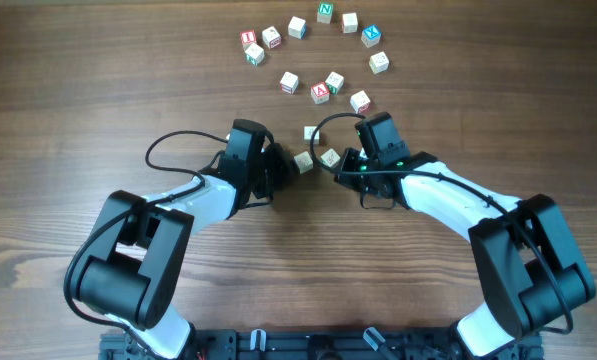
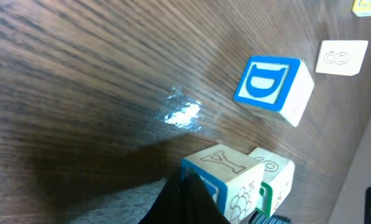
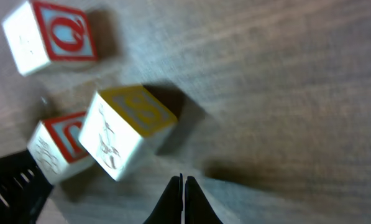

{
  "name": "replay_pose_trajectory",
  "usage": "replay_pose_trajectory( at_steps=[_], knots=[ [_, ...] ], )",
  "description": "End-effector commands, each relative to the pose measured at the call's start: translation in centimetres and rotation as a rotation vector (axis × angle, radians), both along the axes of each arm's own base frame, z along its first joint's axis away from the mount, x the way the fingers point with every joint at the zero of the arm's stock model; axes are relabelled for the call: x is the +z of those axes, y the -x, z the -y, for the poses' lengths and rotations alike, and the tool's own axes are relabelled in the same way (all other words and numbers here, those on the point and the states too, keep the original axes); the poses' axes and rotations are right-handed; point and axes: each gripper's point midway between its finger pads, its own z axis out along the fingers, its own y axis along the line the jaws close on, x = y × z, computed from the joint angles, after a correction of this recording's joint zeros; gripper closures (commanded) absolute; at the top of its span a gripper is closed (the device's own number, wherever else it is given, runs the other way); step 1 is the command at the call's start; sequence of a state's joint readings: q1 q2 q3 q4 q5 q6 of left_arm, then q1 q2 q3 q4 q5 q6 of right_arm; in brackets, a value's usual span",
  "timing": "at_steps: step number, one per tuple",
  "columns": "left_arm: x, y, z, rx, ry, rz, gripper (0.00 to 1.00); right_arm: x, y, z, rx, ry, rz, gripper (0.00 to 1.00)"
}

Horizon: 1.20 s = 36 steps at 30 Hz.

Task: Form a circle

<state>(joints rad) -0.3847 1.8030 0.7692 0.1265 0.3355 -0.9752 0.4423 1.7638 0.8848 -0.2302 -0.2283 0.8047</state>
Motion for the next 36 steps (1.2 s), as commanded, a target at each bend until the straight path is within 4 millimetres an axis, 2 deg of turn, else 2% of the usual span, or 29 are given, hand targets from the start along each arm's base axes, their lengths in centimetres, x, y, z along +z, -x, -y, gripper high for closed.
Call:
replay_pose_trajectory(
  at_steps=[1,7,12,15,20,27,36],
  knots=[
    [-1.8,1.0,-1.8,0.032,-0.029,-0.08,0.96,-1.1,1.8,-0.1,0.016,-0.009,-0.084,0.96],
    [-3.5,1.5,-7.3,0.173,-0.096,-0.201,0.96,-0.9,2.2,-1.1,0.045,-0.022,-0.081,0.96],
    [-4.0,1.7,-8.9,0.217,-0.129,-0.229,0.96,-0.2,2.0,-3.3,0.118,-0.044,-0.009,0.96],
    [-4.7,2.2,-10.3,0.255,-0.227,-0.238,0.96,-0.1,2.0,-4.1,0.135,-0.019,0.03,0.96],
    [-4.8,2.4,-10.0,0.247,-0.26,-0.23,0.88,0.3,0.9,-4.5,0.125,-0.015,0.09,0.95],
    [-4.8,2.4,-10.0,0.246,-0.26,-0.23,0.88,-0.8,0.4,-5.4,0.139,-0.049,0.096,0.95],
    [-4.8,2.4,-10.0,0.247,-0.26,-0.23,0.88,-0.8,0.0,-5.4,0.128,-0.045,0.113,0.96]
  ],
)
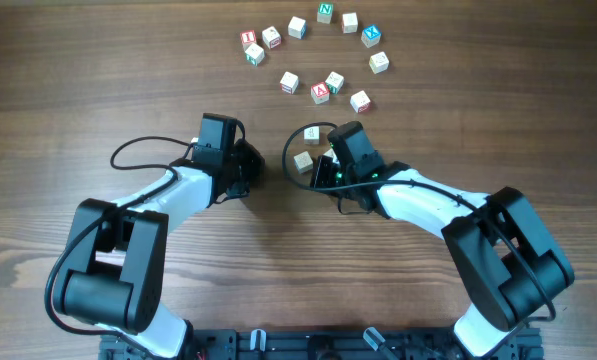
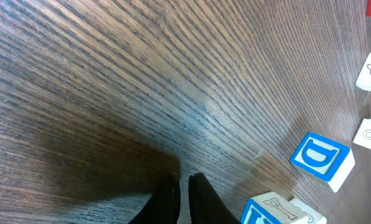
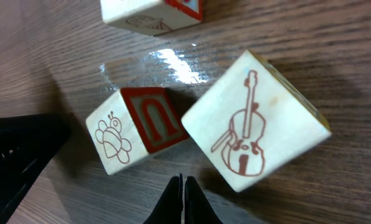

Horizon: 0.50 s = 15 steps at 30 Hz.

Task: Form a circle

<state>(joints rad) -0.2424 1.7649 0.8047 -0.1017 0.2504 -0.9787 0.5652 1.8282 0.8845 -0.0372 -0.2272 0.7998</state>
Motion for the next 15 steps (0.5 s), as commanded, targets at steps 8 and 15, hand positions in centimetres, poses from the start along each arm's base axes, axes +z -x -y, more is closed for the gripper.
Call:
replay_pose_trajectory(
  at_steps=[8,15],
  knots=[
    [-3.99,2.78,-2.88,0.053,-0.139,-0.114,0.88,-0.49,-0.43,0.19,-0.007,0.014,0.022,0.96],
    [-4.0,2.78,-2.87,0.052,-0.139,-0.114,0.88,-0.71,-0.74,-0.03,-0.01,0.005,0.031,0.96]
  ],
)
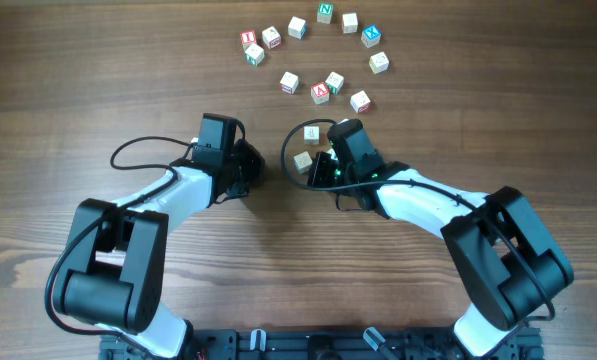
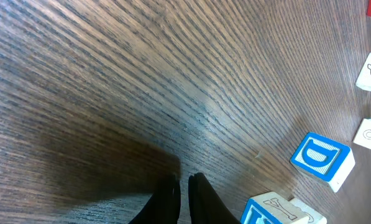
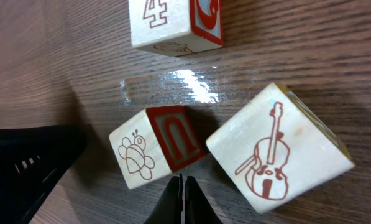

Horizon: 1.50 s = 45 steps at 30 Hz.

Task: Form a circle

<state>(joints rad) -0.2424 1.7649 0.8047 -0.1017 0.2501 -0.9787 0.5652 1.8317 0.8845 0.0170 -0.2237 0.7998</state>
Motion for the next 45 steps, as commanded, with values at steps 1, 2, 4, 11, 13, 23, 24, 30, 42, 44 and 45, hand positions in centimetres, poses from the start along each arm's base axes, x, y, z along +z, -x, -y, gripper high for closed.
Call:
replay_pose_trajectory(
  at_steps=[1,2,4,11,13,23,24,30,42,44,45],
  knots=[
    [-4.0,2.8,-2.9,0.052,-0.139,-0.114,0.88,-1.3,0.1,0.5,-0.008,0.029,-0.012,0.96],
    [-4.0,2.8,-2.9,0.052,-0.138,-0.114,0.88,-1.3,0.1,0.5,-0.008,0.029,-0.011,0.96],
    [-4.0,2.8,-2.9,0.053,-0.138,-0.114,0.88,-1.2,0.0,0.4,-0.008,0.027,-0.007,0.96],
    [-4.0,2.8,-2.9,0.053,-0.138,-0.114,0.89,-1.2,-0.1,0.3,-0.006,0.025,0.002,0.96],
    [-4.0,2.8,-2.9,0.053,-0.138,-0.114,0.89,-1.2,-0.1,0.3,-0.006,0.024,0.002,0.96],
    [-4.0,2.7,-3.1,0.057,-0.149,-0.112,0.9,-1.3,3.1,3.6,-0.101,0.141,-0.155,0.96],
    [-4.1,2.8,-3.1,0.057,-0.15,-0.115,0.9,-1.1,3.3,4.6,-0.141,0.173,-0.161,0.96],
    [-4.1,2.8,-3.1,0.058,-0.153,-0.114,0.91,0.2,1.6,8.0,-0.271,0.265,-0.089,0.96],
    [-4.1,2.9,-3.4,0.062,-0.165,-0.119,0.92,-1.3,-1.6,8.0,-0.283,0.171,-0.061,0.96],
    [-4.1,2.9,-3.4,0.062,-0.165,-0.119,0.93,-1.6,-1.6,7.5,-0.256,0.154,-0.06,0.96],
    [-4.1,2.9,-3.4,0.062,-0.165,-0.119,0.93,-1.9,-1.7,7.1,-0.243,0.141,-0.063,0.96]
  ],
)
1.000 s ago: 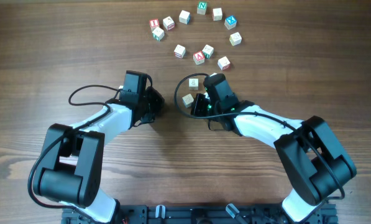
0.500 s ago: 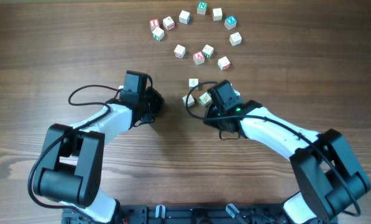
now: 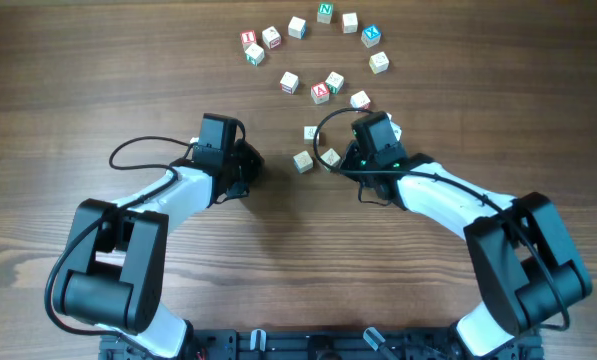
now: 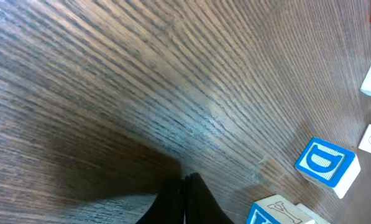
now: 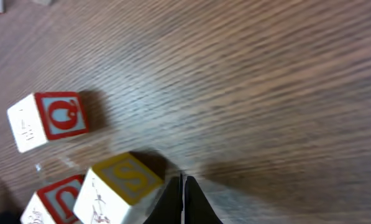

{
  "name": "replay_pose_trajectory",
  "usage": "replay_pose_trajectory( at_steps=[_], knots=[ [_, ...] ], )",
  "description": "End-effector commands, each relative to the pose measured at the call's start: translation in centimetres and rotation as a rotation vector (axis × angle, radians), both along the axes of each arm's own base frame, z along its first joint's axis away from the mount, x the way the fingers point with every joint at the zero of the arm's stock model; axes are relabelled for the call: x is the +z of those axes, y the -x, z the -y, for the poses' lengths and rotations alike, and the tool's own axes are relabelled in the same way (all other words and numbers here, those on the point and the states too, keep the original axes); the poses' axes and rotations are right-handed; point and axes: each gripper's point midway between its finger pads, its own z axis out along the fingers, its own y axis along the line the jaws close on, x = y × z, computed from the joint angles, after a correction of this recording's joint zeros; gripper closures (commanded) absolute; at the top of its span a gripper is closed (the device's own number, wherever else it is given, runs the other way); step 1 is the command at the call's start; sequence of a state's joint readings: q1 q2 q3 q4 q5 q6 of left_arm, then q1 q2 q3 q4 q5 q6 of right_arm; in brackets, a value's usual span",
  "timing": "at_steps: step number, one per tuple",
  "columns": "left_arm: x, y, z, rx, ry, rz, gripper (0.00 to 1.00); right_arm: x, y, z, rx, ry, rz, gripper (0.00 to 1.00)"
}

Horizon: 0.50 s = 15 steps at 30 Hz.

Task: Form a circle

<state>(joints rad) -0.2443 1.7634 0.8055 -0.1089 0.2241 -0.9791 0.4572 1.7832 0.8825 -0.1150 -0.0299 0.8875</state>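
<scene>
Lettered wooden cubes lie in a loose arc at the far side, from the red block (image 3: 248, 39) past the green N block (image 3: 325, 12) to a plain block (image 3: 379, 62). Several more sit inside the arc. Nearer lie the yellow S block (image 3: 330, 157) (image 5: 120, 183), the red U block (image 3: 303, 161) (image 5: 51, 202) and the red Q block (image 3: 311, 132) (image 5: 48, 119). My right gripper (image 3: 346, 165) (image 5: 183, 182) is shut and empty, just right of the S block. My left gripper (image 3: 256, 166) (image 4: 185, 182) is shut and empty on bare wood, left of the blue D block (image 4: 327, 163) and Y block (image 4: 278, 211).
The wooden table (image 3: 98, 80) stretches bare to the left and along the near side. Black cables loop over both wrists. Two pale blocks show at the right edge of the left wrist view.
My right gripper was left of the violin-sided S block, beside the U block; now it is on that block's right side. The left fingers' narrow gap has shut. The blocks have hardly shifted.
At first my left gripper was against the Y block and my right gripper was right of the S block. Then the left had drawn back to the left and the right stood among the near blocks. Now the right is back on the S block's right.
</scene>
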Motion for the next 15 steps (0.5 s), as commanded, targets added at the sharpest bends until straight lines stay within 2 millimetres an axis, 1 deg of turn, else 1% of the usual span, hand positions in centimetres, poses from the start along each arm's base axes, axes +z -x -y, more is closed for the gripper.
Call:
replay_pose_trajectory(
  at_steps=[1,7,10,15],
  knots=[
    [-4.0,2.9,-3.0,0.053,-0.141,-0.12,0.93,-1.8,0.4,-0.9,0.05,-0.025,-0.033,0.96],
    [-4.1,2.9,-3.1,0.054,-0.145,-0.119,0.92,-1.7,0.2,-1.0,0.052,-0.033,-0.023,0.96],
    [-4.1,2.9,-3.1,0.054,-0.145,-0.119,0.92,-1.4,-0.4,-1.2,0.057,-0.035,0.006,0.96],
    [-4.1,2.9,-3.1,0.054,-0.145,-0.119,0.92,-1.3,-0.7,-1.0,0.05,-0.023,0.021,0.96]
  ],
)
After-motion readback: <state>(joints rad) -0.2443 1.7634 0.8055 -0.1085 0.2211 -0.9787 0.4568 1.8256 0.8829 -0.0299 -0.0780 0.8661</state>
